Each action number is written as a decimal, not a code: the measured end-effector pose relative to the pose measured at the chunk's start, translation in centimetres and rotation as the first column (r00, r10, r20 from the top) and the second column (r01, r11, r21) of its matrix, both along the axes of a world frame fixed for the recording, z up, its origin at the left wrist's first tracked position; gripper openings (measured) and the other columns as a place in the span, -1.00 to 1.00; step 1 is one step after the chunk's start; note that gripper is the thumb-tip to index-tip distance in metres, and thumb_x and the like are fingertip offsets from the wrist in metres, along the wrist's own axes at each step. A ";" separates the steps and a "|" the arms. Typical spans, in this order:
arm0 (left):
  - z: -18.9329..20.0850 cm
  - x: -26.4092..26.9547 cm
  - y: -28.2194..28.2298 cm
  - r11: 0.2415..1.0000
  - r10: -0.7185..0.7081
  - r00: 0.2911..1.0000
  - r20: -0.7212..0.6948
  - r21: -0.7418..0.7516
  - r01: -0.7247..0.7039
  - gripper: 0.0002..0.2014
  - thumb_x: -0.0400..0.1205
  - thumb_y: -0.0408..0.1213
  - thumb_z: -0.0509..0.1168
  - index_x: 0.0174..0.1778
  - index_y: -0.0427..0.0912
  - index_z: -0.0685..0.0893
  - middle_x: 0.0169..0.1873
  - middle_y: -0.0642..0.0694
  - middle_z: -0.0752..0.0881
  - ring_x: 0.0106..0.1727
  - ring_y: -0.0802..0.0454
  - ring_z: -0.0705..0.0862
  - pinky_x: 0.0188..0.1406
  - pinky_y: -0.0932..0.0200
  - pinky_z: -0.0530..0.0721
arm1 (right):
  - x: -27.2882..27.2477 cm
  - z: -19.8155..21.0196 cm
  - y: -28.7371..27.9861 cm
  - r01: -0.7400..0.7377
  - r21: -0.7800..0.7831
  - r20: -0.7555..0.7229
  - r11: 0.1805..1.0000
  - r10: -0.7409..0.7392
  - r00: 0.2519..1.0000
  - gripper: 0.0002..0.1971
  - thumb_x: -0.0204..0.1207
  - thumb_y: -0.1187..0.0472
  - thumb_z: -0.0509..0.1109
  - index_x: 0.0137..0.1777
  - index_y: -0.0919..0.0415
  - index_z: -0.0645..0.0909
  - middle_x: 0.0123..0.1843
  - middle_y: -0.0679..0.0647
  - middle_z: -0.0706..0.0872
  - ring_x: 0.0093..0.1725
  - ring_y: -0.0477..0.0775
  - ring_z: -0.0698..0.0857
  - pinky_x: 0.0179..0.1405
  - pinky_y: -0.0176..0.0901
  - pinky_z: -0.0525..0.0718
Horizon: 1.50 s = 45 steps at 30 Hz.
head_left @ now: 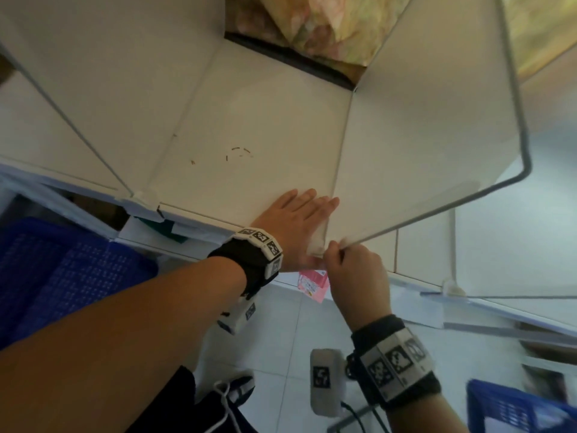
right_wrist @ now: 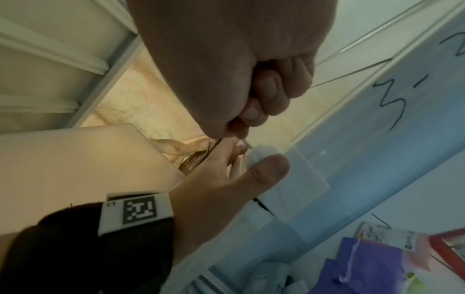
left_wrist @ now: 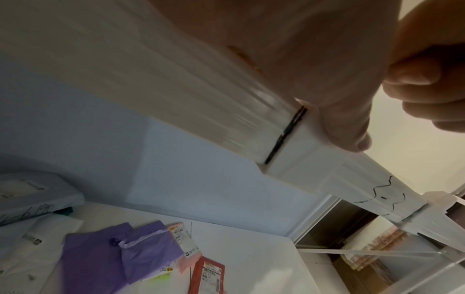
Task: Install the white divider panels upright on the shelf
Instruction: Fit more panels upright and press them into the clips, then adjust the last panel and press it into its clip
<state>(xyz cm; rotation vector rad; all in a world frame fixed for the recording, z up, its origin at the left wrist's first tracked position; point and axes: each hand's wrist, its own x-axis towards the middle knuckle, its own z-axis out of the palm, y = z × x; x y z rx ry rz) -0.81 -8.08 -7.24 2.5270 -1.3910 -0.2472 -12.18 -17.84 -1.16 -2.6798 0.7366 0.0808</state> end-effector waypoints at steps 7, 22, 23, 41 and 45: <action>0.1 0.0 0.3 1.000 -0.005 0.999 -0.042 0.002 0.005 0.04 0.44 0.50 0.01 0.69 0.03 -0.27 0.71 -0.02 0.06 0.72 -0.05 -0.03 0.67 -0.12 -0.10 | -0.4 1.4 1.1 0.115 0.190 -0.098 0.975 -0.098 0.990 -0.65 0.66 0.00 0.18 -0.33 0.13 0.52 -0.47 -0.05 0.57 -0.45 -0.04 0.58 -0.43 -0.15 0.44; 1.5 0.3 1.3 0.990 -0.130 0.976 -0.173 -0.082 0.117 0.08 0.50 0.35 0.24 0.55 0.27 -0.55 0.72 0.02 0.04 0.72 -0.14 -0.01 0.66 -0.20 -0.14 | 3.1 24.2 1.3 -0.015 -0.322 -0.017 0.947 0.010 1.000 -0.48 0.71 0.00 0.13 0.67 -0.14 0.19 0.25 0.17 0.75 0.15 0.29 0.70 0.21 -0.01 0.55; 1.4 0.3 1.2 0.989 -0.132 0.976 -0.173 -0.087 0.118 0.07 0.50 0.34 0.24 0.56 0.28 -0.53 0.72 0.03 0.04 0.72 -0.14 -0.02 0.66 -0.21 -0.14 | 3.1 23.9 1.0 -0.040 -0.342 -0.014 0.939 0.038 0.999 -0.52 0.72 0.08 0.13 0.65 -0.09 0.29 0.35 0.14 0.71 0.17 0.27 0.70 0.23 -0.04 0.54; 0.7 1.0 0.9 0.990 -0.141 0.982 -0.127 -0.014 0.140 -0.01 0.49 0.41 0.19 0.58 0.37 -0.42 0.72 0.00 -0.02 0.71 -0.17 -0.05 0.65 -0.24 -0.14 | 3.4 22.0 -0.4 0.132 -0.207 0.172 0.969 -0.097 0.980 -0.47 0.72 0.07 0.16 0.67 -0.10 0.21 0.59 -0.04 0.48 0.53 0.03 0.49 0.36 -0.32 0.28; 2.1 0.1 1.3 0.991 -0.041 0.983 -0.181 0.119 0.063 -0.06 0.52 0.35 0.18 0.69 0.16 -0.20 0.72 -0.03 -0.01 0.71 -0.13 -0.09 0.63 -0.26 -0.24 | 2.9 21.9 -0.5 0.191 -0.213 0.169 0.958 -0.156 0.973 -0.47 0.72 0.03 0.14 0.67 -0.18 0.17 0.49 0.06 0.60 0.41 0.18 0.60 0.40 0.00 0.50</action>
